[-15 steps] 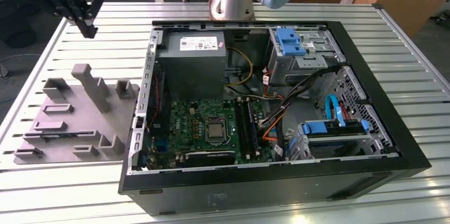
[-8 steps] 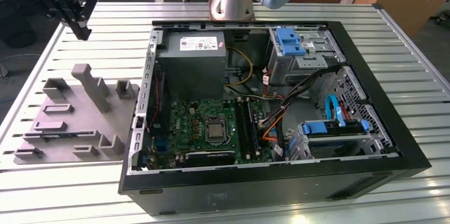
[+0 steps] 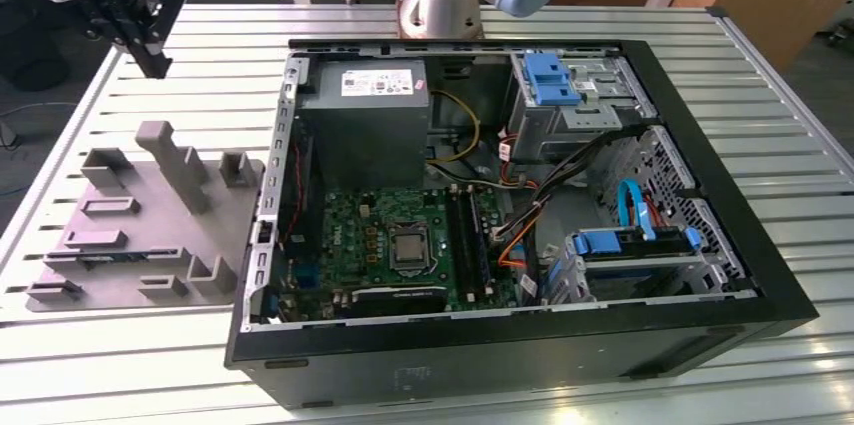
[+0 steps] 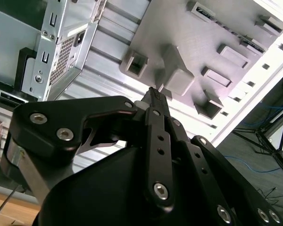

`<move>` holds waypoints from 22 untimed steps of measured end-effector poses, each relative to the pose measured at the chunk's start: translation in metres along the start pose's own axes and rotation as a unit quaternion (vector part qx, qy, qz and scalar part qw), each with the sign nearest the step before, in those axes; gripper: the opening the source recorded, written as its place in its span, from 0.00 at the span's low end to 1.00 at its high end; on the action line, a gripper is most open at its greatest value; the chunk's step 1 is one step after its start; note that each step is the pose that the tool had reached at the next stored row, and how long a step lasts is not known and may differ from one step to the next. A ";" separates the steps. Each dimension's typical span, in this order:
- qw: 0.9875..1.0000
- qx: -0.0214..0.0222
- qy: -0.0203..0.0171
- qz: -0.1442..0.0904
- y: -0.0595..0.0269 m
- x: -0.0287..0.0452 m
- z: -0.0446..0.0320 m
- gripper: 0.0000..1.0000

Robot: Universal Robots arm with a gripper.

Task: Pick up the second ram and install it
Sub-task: 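Reach for the second ram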

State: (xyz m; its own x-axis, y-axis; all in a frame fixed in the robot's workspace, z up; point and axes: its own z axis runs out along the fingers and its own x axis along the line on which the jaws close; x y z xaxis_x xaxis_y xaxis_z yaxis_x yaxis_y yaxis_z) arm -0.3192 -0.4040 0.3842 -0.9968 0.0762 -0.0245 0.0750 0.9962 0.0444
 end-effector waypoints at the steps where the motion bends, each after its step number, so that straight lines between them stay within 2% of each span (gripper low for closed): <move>1: 1.000 0.000 0.000 0.000 -0.0014 0.0005 0.0004 0.11; 12: 1.000 0.000 0.000 0.000 -0.0154 0.0101 0.0060 0.11; 22: 1.000 0.000 0.000 0.000 -0.0267 0.0239 0.0143 0.11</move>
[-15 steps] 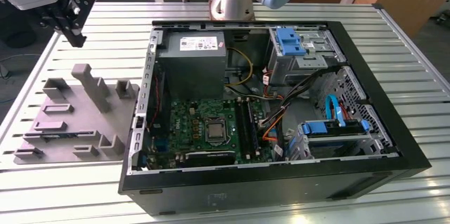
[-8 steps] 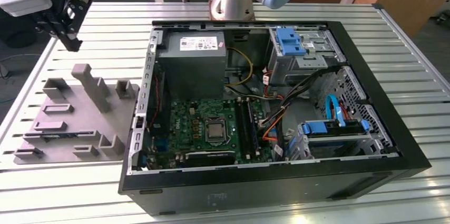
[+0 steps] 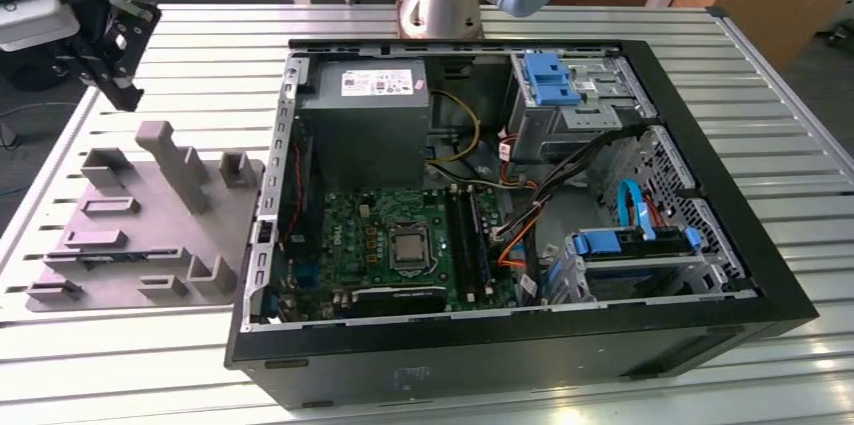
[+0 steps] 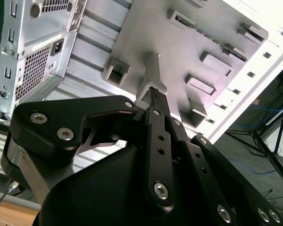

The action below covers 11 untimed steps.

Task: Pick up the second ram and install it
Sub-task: 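Reach for the second ram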

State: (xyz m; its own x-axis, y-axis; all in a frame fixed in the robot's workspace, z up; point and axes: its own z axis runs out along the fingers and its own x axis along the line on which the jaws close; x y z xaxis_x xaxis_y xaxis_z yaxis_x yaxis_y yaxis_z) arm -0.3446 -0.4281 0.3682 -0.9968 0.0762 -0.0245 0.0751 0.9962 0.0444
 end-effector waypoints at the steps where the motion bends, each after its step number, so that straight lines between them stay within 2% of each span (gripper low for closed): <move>1: 1.000 0.000 0.000 0.000 -0.0011 0.0012 0.0008 0.11; 11: 1.000 0.000 0.000 0.000 -0.0073 0.0130 0.0079 0.11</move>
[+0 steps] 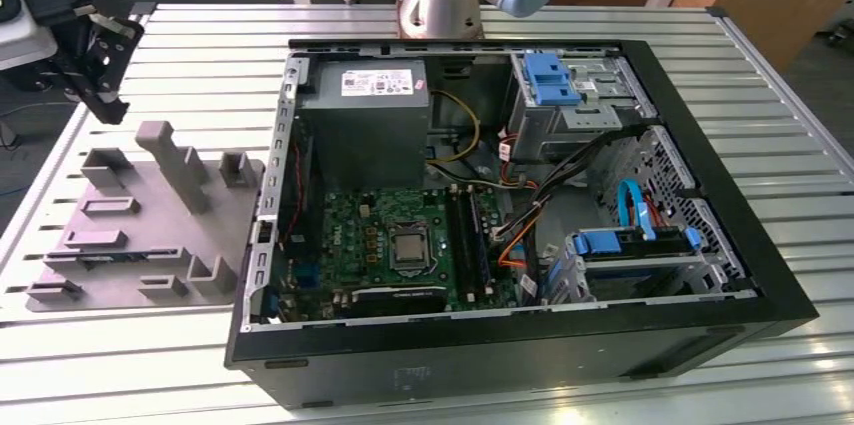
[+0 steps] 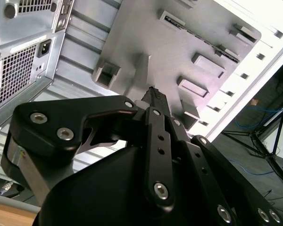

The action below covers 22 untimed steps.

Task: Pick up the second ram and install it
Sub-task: 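Reach for the second ram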

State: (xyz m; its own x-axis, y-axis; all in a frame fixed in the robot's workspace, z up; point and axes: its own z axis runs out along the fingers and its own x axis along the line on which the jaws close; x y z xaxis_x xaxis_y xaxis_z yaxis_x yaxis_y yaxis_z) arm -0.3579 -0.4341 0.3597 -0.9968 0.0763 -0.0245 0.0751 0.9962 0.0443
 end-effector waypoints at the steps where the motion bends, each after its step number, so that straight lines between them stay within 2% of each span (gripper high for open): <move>1: 1.000 0.000 0.000 0.000 -0.0006 0.0012 0.0008 0.11; 22: 1.000 0.000 0.000 0.000 -0.0156 0.0238 0.0169 0.11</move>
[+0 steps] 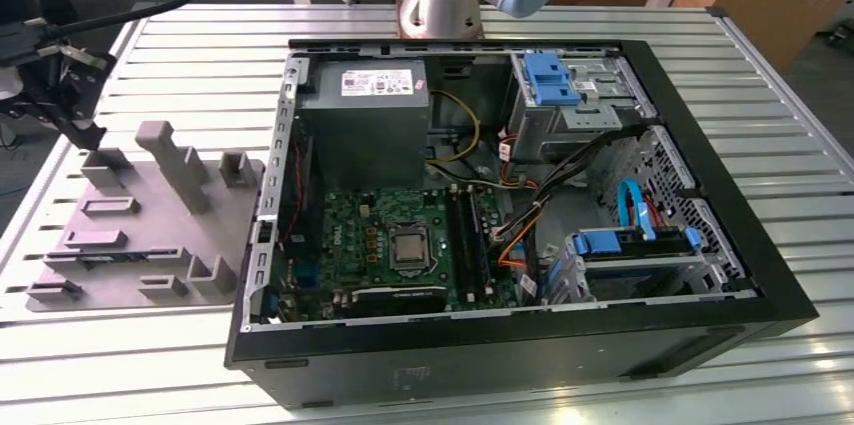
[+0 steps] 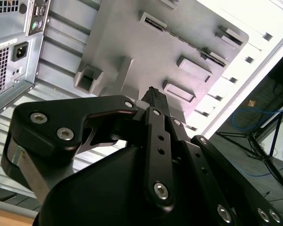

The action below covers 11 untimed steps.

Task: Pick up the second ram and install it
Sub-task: 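Reach for the second ram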

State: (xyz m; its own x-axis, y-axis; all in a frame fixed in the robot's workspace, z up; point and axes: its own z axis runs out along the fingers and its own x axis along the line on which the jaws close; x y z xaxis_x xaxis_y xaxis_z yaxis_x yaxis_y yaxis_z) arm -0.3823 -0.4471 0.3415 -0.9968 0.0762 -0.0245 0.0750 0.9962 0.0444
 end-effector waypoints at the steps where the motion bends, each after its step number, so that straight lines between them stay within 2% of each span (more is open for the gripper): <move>1: 1.000 0.000 0.000 0.000 -0.0007 0.0010 0.0008 0.11; 11: 1.000 0.000 0.000 0.000 -0.0084 0.0042 0.0101 0.11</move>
State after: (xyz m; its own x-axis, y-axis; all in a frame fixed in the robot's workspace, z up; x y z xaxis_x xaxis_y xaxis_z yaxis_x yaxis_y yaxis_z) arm -0.3869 -0.4547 0.3310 -0.9968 0.0762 -0.0245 0.0751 0.9962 0.0443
